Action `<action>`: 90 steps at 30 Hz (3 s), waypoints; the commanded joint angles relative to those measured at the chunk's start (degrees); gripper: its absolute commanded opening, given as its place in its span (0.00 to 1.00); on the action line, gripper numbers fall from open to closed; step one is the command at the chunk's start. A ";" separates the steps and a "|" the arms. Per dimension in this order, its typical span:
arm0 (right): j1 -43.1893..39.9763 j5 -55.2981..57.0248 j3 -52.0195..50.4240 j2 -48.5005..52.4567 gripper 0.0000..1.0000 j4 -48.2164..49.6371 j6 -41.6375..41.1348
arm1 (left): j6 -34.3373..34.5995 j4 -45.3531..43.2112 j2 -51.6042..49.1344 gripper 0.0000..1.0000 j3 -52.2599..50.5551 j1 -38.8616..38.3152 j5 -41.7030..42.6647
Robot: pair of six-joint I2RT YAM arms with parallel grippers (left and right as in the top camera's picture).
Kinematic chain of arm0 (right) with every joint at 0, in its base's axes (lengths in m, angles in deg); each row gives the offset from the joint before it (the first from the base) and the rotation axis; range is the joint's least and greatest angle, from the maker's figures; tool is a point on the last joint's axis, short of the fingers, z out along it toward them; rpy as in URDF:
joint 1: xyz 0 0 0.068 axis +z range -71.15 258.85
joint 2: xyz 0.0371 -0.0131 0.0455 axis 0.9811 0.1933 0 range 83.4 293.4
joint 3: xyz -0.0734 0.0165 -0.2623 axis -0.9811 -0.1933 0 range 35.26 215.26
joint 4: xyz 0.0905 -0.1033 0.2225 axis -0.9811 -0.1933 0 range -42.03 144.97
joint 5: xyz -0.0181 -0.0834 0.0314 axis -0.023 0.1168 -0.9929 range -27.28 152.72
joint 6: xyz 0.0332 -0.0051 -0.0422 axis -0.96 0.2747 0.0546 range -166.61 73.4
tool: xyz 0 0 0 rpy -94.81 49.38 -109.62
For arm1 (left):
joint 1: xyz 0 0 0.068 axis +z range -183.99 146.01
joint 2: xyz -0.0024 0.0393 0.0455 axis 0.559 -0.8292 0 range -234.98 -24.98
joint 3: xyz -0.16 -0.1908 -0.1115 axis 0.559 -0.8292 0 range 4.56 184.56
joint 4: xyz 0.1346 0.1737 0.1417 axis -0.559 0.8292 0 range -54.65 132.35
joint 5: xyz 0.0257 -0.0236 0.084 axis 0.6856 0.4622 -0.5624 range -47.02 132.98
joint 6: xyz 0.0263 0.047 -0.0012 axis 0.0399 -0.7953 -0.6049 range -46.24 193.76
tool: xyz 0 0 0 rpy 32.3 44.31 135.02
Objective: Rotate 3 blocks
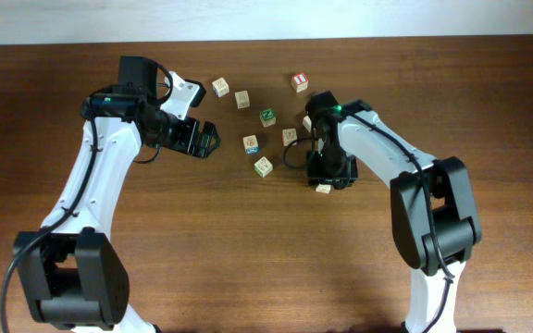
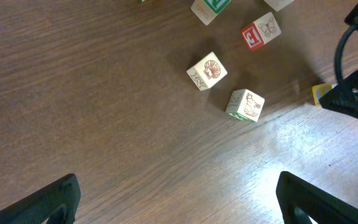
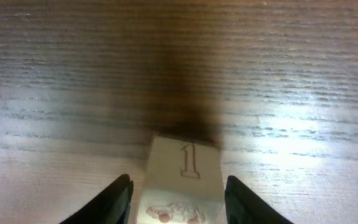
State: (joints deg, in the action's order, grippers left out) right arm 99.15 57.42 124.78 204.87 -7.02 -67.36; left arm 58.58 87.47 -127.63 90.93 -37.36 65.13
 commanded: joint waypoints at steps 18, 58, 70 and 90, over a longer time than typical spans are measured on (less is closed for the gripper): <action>2.95 6.80 12.92 9.86 0.62 27.80 8.46 | 19.06 -0.59 -0.52 0.99 0.90 1.14 -19.82; 5.90 2.95 12.26 6.51 0.23 -4.42 -7.23 | 19.04 -0.59 -0.52 0.99 0.90 1.14 -19.82; 5.81 4.96 20.31 6.49 0.47 -5.11 -1.31 | 19.04 -0.59 -0.52 0.99 0.90 1.14 -19.85; -1.20 8.33 28.79 18.53 0.49 10.47 6.19 | 19.04 -0.59 -0.52 0.99 0.90 1.14 -19.85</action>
State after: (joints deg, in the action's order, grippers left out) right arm 97.68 66.22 152.78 222.57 5.54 -57.00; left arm 76.85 86.79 -127.66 90.93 -36.31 45.68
